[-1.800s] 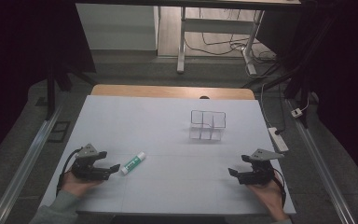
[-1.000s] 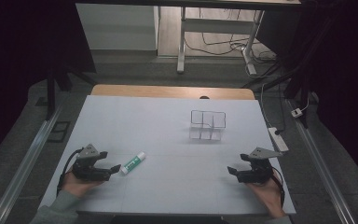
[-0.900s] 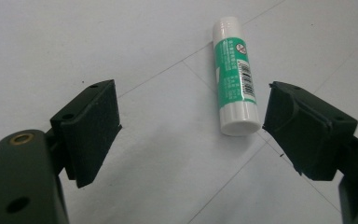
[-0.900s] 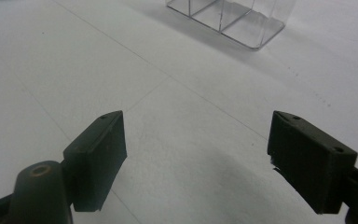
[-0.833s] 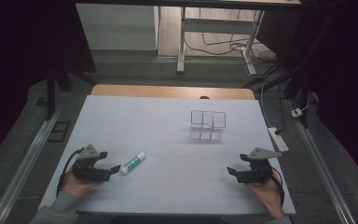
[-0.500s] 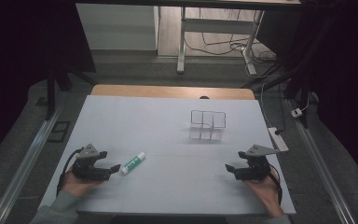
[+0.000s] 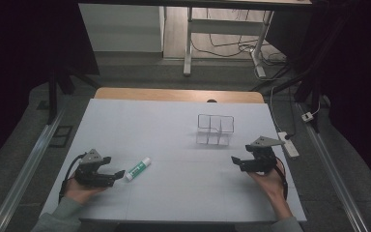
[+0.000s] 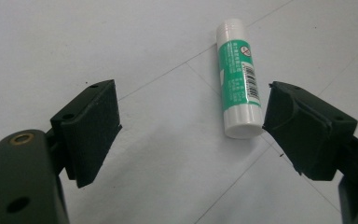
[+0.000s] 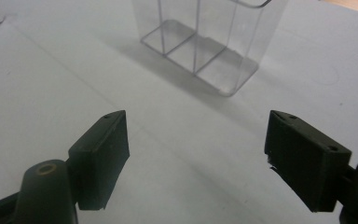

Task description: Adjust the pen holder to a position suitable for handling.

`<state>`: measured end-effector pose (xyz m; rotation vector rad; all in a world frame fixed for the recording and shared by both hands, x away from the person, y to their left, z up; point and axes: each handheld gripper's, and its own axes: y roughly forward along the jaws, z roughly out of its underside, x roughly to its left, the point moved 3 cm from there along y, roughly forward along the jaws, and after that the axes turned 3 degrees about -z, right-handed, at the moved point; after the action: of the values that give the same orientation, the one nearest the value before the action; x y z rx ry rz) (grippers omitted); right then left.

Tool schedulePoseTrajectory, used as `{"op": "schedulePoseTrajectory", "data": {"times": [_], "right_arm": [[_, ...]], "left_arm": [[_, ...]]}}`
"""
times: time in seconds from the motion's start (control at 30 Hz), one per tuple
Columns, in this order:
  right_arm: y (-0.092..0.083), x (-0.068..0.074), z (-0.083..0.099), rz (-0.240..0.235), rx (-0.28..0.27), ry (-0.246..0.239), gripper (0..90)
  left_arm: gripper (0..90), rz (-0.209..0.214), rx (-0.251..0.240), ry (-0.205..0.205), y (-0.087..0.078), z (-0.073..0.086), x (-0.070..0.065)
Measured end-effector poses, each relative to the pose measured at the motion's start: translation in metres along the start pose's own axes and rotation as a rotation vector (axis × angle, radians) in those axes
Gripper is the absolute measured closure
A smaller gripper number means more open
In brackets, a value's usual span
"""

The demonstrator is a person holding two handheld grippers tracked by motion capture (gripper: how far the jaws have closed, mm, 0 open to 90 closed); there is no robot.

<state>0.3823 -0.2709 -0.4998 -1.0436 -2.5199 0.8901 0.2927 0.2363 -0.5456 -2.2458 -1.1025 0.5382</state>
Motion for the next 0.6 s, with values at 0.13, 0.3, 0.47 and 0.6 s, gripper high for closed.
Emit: {"op": "schedulePoseTrajectory", "data": {"times": [0.13, 0.3, 0.47, 0.6], "right_arm": [[0.003, -0.007, -0.005, 0.014, -0.002, 0.013, 22.9], [0.006, -0.017, -0.012, 0.047, 0.022, 0.028, 24.7], [0.011, -0.026, -0.017, 0.074, 0.04, 0.039, 26.3], [0.016, -0.031, -0.018, 0.113, 0.057, 0.051, 33.0]], "left_arm": [[17.9, -0.002, 0.002, -0.002, 0.0, 0.0, 0.001], [17.9, -0.008, 0.003, 0.002, -0.001, 0.001, -0.001], [17.9, -0.01, 0.0, 0.001, -0.002, 0.001, -0.002], [17.9, -0.009, 0.002, 0.001, -0.002, 0.002, -0.002]]}}
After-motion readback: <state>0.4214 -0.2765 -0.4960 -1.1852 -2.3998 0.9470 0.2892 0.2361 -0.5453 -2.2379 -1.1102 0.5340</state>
